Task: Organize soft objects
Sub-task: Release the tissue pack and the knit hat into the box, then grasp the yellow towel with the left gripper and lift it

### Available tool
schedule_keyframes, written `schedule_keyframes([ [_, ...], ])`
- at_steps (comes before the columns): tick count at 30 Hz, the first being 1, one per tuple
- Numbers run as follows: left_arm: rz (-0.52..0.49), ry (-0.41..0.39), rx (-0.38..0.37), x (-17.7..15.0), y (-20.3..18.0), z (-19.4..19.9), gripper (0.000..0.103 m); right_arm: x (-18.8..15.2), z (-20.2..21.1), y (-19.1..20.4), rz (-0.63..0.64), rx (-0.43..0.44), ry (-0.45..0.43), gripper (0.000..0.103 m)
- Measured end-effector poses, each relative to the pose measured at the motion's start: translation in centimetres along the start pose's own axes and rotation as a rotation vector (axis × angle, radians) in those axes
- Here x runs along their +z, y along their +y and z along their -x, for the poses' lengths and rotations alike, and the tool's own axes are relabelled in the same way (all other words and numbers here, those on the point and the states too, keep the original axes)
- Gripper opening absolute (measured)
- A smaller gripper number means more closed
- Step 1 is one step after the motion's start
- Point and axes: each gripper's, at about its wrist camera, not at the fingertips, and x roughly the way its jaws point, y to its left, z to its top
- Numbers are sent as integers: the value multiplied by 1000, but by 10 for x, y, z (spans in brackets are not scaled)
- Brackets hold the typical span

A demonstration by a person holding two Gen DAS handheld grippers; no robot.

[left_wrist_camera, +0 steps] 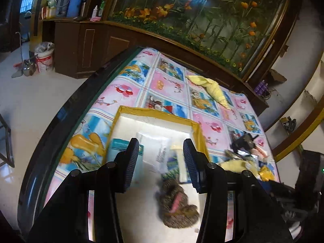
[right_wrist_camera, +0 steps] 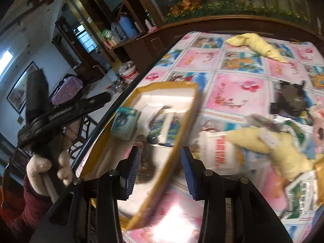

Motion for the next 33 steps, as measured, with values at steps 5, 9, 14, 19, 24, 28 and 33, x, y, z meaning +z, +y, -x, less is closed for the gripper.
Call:
schedule_keyframes([
  [5, -41, -3, -183, -30, -44, 29, 55, -5, 62, -80, -120, -215, -107, 44],
  [9, -76, 53, -260, -56, -82, 23, 54, -17, 82, -120, -210, -307, -140, 44],
  [14, -112, 144, -287, -89, -115, 4, 54, -16, 62, -117, -170, -287, -94, 44],
  [19, -133, 190, -267, -108, -127, -4, 54, -14, 45, -131, -196, -265, -71, 44],
  [24, -144, 186, -238, -111, -126, -3, 54, -20, 25, -125, -175, -67, 28, 45],
  [28, -141, 193, -236, -111, -122, -6, 54, -38, 32, -92, -61, 166, 144, 45],
  [33, -161, 225, -243, -118, -129, -15, 54, -49, 74, -99, -58, 30, 45, 45],
])
